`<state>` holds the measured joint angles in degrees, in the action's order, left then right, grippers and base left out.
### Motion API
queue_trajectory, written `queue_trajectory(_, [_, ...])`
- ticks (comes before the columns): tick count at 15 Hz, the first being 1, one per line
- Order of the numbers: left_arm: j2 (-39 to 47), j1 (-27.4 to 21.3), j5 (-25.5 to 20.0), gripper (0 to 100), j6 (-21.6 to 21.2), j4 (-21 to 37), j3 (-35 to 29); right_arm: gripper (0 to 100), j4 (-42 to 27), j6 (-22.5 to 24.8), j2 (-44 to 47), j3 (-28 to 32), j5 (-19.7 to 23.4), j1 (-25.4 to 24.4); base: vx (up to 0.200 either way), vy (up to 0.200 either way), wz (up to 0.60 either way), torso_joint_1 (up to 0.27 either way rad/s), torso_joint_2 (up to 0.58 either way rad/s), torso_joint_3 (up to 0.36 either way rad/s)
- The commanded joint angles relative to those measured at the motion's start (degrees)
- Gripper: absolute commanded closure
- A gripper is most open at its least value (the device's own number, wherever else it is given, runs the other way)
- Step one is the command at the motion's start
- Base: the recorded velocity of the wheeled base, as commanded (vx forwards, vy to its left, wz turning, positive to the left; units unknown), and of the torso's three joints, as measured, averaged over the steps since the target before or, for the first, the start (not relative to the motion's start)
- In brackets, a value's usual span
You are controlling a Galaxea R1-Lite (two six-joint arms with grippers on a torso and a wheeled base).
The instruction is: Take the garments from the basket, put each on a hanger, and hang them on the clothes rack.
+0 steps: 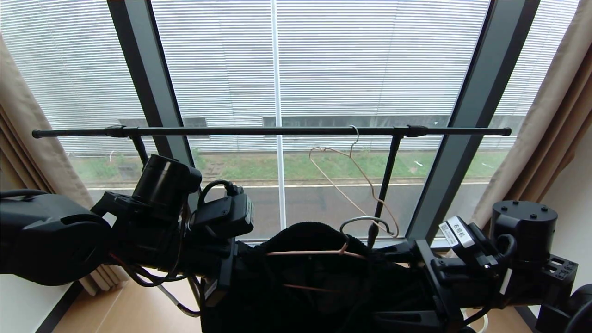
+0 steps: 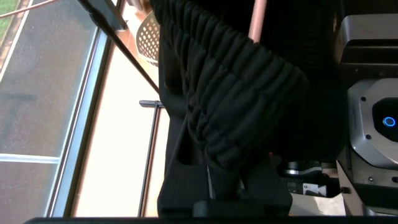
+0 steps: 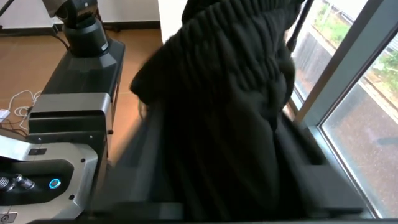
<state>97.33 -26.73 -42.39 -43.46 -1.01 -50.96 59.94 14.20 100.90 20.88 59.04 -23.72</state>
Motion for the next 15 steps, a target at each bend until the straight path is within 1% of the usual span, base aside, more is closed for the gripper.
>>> queue_trajectory(1, [-0.4, 1.1, -0.2, 100, 0.0, 0.0, 0.2, 0, 0.1, 1.2, 0.2, -0.3, 0.2, 1.8, 0.0, 0.0, 0.0, 0.0, 0.0, 0.0])
queue_trajectory(2, [-0.9, 1.5, -0.2, 100, 0.0, 0.0, 0.4, 0, 0.0, 2.2, 0.2, -0.2, 0.3, 2.5, 0.0, 0.0, 0.0, 0.0, 0.0, 0.0])
queue_trajectory(5, [-2.8, 3.2, -0.2, 100, 0.0, 0.0, 1.8, 0, 0.1, 2.4, -0.1, 0.1, 0.5, 4.8, 0.0, 0.0, 0.0, 0.0, 0.0, 0.0])
queue_trajectory(6, [-2.8, 3.2, -0.2, 100, 0.0, 0.0, 1.8, 0, 0.1, 2.4, -0.1, 0.1, 0.5, 4.8, 0.0, 0.0, 0.0, 0.0, 0.0, 0.0])
queue_trajectory(9, [-5.5, 5.6, -0.3, 100, 0.0, 0.0, 3.4, 0, 0.6, 2.4, -0.7, 0.8, 2.6, 8.2, 0.0, 0.0, 0.0, 0.0, 0.0, 0.0])
queue_trajectory(11, [-6.9, 7.3, -0.3, 100, 0.1, 0.0, 4.6, 0, 2.4, 2.3, -0.7, 0.7, 3.2, 9.8, 0.0, 0.0, 0.0, 0.0, 0.0, 0.0])
queue_trajectory(14, [-8.8, 9.9, -0.4, 100, 0.1, 0.0, 6.3, 0, 2.5, 2.5, 0.8, 0.6, 3.0, 11.2, 0.0, 0.0, 0.0, 0.0, 0.0, 0.0])
queue_trajectory(15, [-9.5, 10.1, -0.4, 100, 0.2, 0.0, 6.9, 0, 2.5, 3.5, 2.4, 0.8, 2.9, 11.3, 0.0, 0.0, 0.0, 0.0, 0.0, 0.0])
